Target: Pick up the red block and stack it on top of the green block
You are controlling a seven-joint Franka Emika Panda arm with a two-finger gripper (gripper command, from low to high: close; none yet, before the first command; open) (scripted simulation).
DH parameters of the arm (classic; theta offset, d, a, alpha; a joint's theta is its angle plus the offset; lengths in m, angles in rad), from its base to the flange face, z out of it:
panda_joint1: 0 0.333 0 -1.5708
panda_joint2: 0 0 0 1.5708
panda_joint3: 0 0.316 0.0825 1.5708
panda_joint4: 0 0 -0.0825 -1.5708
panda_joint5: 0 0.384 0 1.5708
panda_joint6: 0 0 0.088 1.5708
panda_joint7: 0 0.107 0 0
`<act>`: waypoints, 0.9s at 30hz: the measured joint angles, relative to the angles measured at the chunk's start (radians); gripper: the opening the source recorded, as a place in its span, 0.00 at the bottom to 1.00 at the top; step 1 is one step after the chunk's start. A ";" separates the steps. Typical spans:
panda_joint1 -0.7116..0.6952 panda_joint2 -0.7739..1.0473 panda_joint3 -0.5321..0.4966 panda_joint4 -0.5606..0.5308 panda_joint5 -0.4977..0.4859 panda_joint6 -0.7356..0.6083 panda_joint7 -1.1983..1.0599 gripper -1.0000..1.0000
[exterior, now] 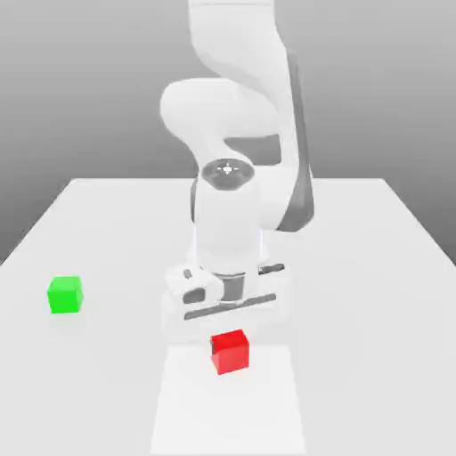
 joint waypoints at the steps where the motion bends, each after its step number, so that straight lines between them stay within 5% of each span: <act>1: 0.001 -0.009 -0.002 -0.001 -0.002 -0.008 0.002 0.00; 9: -0.008 -0.266 -0.028 -0.037 -0.073 -0.229 0.058 0.00; 24: -0.624 -0.396 -0.359 0.003 -0.240 -0.387 0.536 0.00; 27: -0.681 -0.342 -0.415 0.017 -0.210 -0.348 0.565 0.00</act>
